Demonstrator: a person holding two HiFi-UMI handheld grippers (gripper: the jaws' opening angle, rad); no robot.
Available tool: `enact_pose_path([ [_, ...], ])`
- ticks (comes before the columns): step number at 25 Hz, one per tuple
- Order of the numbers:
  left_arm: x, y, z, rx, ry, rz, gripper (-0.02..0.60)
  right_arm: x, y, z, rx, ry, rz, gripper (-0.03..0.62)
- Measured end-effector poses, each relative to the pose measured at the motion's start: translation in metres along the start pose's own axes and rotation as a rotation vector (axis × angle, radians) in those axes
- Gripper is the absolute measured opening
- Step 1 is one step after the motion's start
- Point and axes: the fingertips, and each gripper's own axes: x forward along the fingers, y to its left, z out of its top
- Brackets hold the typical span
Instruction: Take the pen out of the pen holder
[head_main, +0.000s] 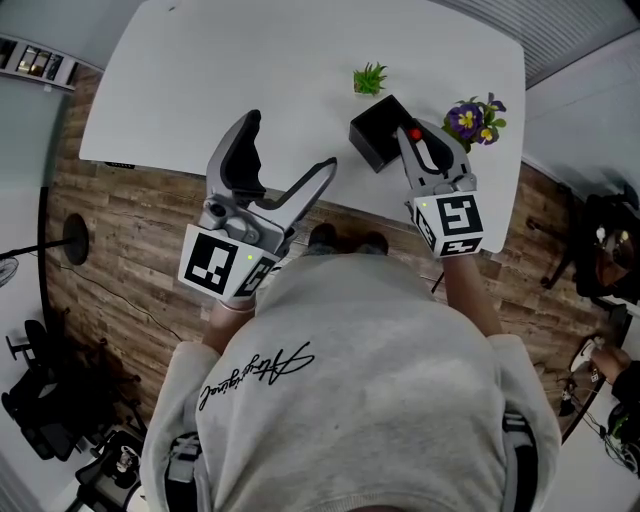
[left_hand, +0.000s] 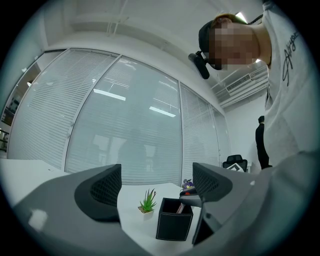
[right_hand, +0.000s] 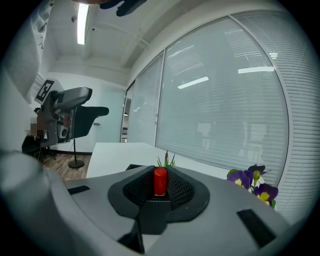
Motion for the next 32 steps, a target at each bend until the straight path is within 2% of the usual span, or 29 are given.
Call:
enact_pose_path([
  [32,0.004,0.004,0.005,-0.002,-0.015,-0.018,0.43,-0.006,0.006,0.042,-0.013,-0.08,0.02,0.071],
])
